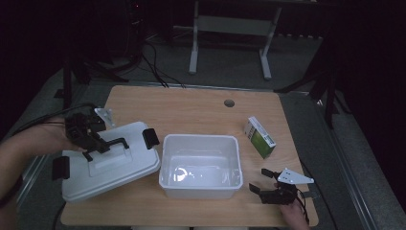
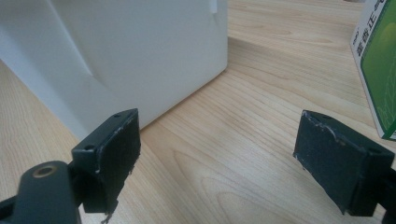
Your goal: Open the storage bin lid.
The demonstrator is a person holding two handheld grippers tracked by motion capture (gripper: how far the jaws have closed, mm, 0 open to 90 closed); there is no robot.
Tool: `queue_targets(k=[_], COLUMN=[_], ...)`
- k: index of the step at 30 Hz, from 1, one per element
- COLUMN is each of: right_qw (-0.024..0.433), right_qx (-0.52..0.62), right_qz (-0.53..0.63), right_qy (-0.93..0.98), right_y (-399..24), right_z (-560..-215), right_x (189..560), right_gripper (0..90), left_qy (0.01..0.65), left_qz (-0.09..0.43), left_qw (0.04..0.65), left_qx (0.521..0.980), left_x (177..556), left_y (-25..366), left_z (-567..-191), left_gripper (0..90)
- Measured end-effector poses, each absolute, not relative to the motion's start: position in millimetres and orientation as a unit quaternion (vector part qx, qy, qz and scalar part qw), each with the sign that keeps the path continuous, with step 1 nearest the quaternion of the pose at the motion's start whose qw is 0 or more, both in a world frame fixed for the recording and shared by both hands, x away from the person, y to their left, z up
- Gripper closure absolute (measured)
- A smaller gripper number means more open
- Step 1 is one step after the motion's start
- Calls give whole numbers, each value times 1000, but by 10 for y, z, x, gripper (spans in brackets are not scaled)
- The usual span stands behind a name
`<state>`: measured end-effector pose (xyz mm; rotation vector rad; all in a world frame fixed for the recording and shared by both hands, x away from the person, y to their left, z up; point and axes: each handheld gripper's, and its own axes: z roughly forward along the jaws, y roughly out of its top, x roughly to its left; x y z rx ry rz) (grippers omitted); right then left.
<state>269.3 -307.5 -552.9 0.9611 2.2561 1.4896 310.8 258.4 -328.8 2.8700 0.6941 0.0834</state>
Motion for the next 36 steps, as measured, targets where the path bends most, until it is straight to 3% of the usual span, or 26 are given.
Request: queue_targets(k=[36], right_qw=[134], right_qx=[328], right_qz=[510], right_qy=[784], right_y=[-3054], right_z=[-5539], right_x=[2682], right_gripper=[141], left_qy=[274], left_qz=[16], left_qw=[100], left_qx=[956], left_x=[3376], left_y=[2760], left_z=[-4432], left_gripper=[843])
